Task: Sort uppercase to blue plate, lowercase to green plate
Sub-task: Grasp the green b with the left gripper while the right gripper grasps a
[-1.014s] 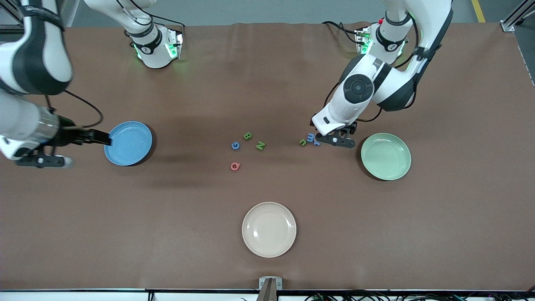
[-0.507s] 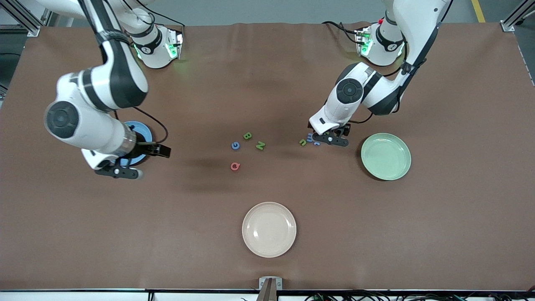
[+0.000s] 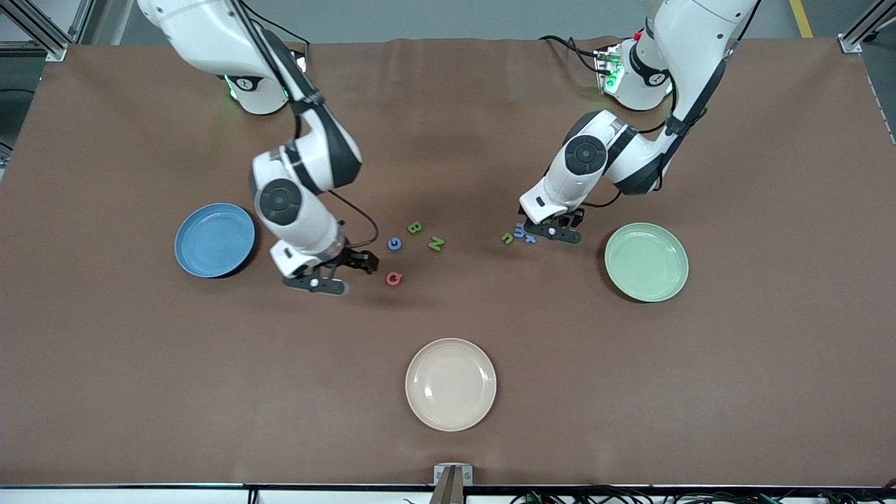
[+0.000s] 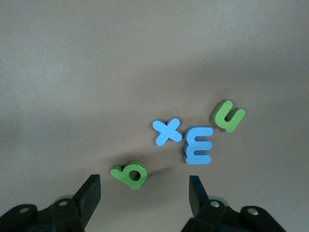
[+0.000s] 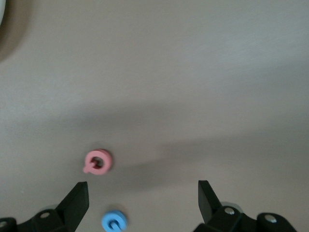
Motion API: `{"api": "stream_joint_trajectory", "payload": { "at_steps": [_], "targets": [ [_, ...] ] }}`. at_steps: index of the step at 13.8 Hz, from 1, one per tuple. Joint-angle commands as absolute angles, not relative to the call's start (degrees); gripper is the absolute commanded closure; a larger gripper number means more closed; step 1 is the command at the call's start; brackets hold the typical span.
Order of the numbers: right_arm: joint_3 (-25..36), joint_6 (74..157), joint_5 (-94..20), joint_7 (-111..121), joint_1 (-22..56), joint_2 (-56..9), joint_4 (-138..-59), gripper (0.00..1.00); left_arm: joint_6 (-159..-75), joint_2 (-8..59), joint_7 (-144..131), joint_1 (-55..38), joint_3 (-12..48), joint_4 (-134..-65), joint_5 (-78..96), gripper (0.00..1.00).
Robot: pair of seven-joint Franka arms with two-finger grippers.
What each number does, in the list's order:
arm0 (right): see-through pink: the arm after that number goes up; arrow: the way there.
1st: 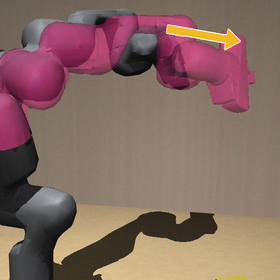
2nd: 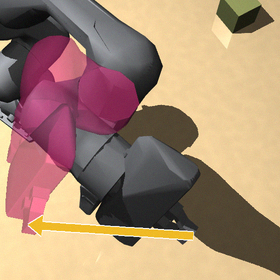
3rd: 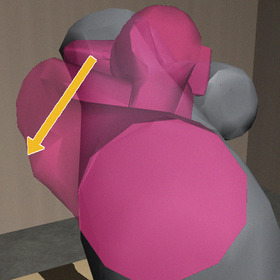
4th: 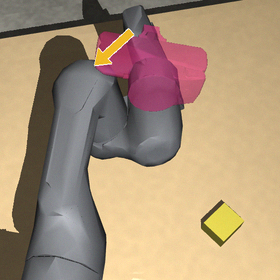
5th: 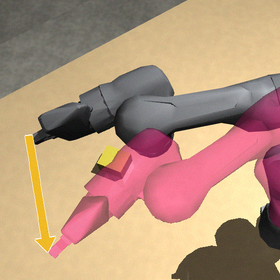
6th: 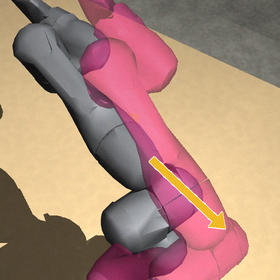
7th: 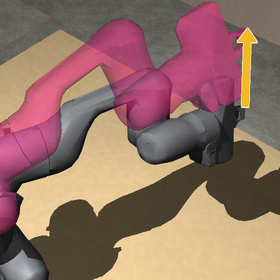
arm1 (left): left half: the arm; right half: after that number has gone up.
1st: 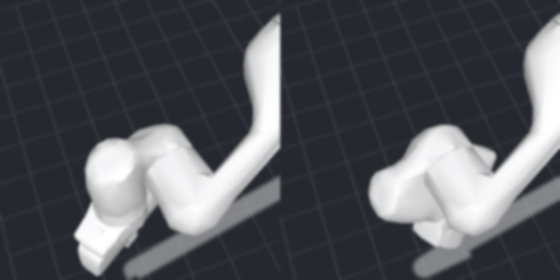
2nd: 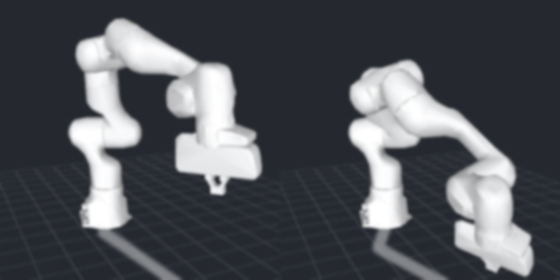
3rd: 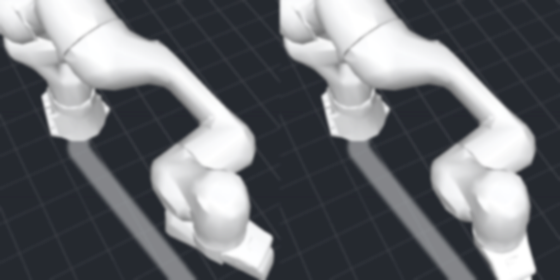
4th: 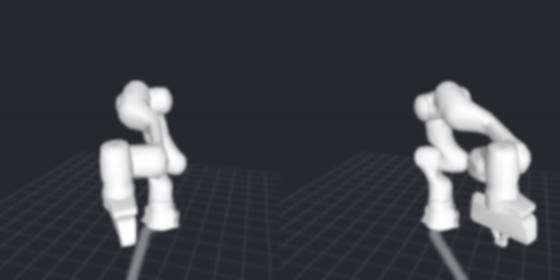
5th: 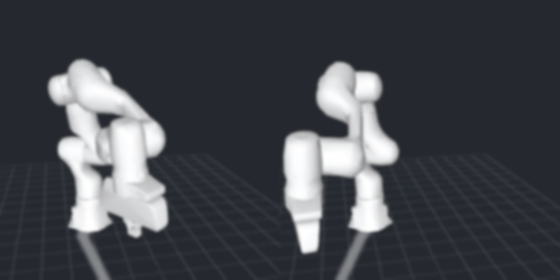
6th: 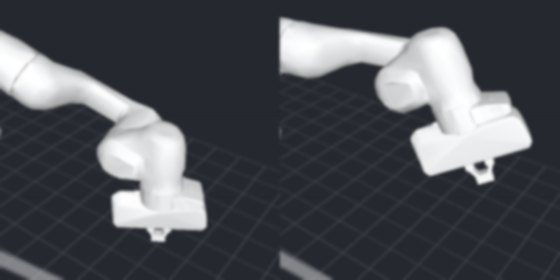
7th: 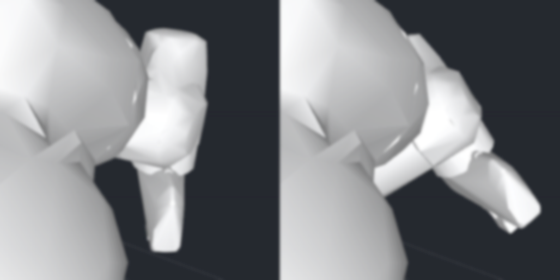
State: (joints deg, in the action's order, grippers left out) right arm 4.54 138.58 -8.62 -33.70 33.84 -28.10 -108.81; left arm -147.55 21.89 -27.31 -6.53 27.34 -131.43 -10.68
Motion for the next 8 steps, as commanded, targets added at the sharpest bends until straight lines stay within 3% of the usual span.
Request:
{"api": "stream_joint_trajectory", "payload": {
  "at_steps": [1,8],
  "targets": [
    [5.3,143.9,-9.0,-35.5,36.6,-32.6,-107.9,0.00,-149.9,22.8,-28.6,-6.1,27.2,-132.3,-12.1,0.21],
    [5.4,145.2,-8.7,-40.1,38.8,-35.9,-106.0,0.03,-151.8,24.9,-33.5,-5.9,25.3,-132.2,-19.2,0.26]
  ]
}}
